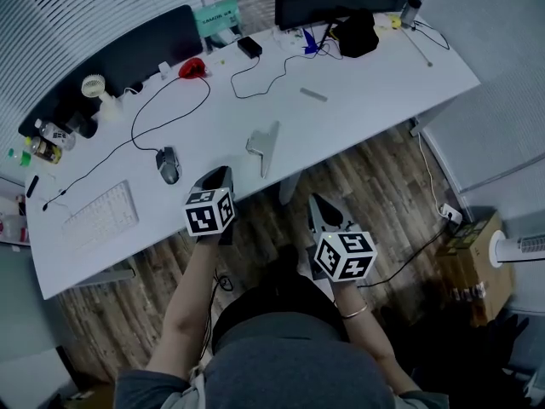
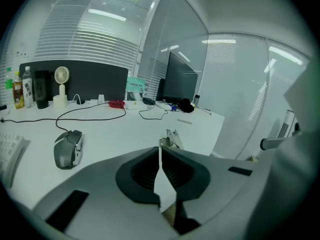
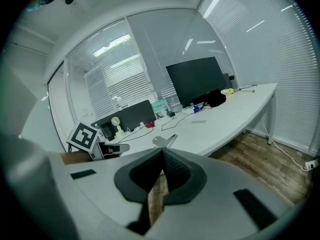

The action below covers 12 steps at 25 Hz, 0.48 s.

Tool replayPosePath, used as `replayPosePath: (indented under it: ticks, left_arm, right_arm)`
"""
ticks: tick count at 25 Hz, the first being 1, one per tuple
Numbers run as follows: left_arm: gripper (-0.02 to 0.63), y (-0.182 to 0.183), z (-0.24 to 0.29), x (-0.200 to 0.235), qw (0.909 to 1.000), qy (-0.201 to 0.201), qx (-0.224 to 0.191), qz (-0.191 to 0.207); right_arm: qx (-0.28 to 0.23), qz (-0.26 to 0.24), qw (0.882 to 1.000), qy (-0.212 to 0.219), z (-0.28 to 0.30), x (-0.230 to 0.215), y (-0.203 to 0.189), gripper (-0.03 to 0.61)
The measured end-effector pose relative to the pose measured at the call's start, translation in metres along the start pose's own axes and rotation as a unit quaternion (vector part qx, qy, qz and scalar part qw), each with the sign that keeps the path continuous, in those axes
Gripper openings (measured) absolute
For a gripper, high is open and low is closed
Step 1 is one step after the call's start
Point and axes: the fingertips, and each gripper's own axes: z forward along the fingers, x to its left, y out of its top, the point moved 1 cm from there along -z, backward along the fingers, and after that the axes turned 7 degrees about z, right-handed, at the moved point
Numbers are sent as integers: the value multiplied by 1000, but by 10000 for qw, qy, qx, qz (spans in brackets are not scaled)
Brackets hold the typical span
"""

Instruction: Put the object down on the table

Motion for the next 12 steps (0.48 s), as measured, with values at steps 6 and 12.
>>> replayPosePath:
  ticks: [6,12]
  left_arm:
    - [29,-9,-23,-7,10000,-5,-41,75]
    - [28,-13,-47,-11,9997,-8,-152,199]
  right_arm:
    - [-31,-179,9998,81,-2,12,0,3]
    - [-34,-273,9995,166,-5,25,-3,3]
